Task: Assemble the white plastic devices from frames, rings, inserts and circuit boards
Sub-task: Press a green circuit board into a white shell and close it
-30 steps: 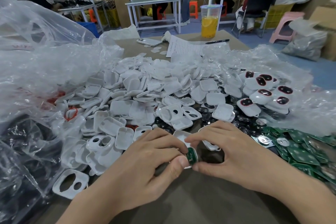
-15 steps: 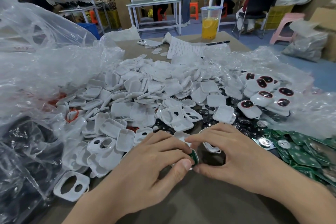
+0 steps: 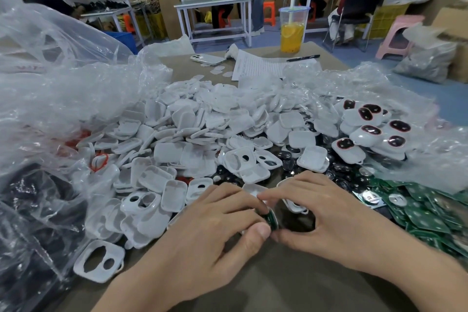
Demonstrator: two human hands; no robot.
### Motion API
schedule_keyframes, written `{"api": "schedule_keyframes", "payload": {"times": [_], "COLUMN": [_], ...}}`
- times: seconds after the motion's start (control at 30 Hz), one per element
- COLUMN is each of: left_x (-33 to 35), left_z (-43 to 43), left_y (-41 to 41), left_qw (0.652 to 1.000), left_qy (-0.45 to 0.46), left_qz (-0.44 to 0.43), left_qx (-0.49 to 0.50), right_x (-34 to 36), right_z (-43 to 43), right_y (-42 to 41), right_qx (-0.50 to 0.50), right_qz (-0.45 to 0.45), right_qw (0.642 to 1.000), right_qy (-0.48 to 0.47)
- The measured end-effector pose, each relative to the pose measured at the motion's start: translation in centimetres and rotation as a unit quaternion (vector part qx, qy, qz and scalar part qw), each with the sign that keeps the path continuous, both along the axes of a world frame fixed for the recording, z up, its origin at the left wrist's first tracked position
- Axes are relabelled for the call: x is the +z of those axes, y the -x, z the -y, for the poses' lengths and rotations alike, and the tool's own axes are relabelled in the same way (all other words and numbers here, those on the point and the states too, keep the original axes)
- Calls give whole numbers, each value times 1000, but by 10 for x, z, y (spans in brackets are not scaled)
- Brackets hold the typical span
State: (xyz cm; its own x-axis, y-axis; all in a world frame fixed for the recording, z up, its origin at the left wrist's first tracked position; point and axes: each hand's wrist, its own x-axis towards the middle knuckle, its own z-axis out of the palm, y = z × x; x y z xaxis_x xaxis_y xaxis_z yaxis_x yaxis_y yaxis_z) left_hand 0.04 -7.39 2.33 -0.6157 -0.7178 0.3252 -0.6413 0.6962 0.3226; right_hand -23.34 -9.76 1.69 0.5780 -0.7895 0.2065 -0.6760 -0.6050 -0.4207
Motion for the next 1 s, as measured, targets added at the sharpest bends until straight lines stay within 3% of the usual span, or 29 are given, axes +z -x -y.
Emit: {"api": "schedule_keyframes", "payload": {"times": [0.5,1.0], "left_x": [4,3], "left_z": [10,5], "left_y": [-17,-13], "left_qw": [989,997], "left_qy": [73,-2], "left_qz": [-82,-46], "left_qx": [94,56], "right_x": [-1,-4], "right_z": [1,1], "right_y": [2,1], "right_qx": [30,35], "right_qz": [18,13], "right_qw": [999,999], "right_qy": [-3,-10]}}
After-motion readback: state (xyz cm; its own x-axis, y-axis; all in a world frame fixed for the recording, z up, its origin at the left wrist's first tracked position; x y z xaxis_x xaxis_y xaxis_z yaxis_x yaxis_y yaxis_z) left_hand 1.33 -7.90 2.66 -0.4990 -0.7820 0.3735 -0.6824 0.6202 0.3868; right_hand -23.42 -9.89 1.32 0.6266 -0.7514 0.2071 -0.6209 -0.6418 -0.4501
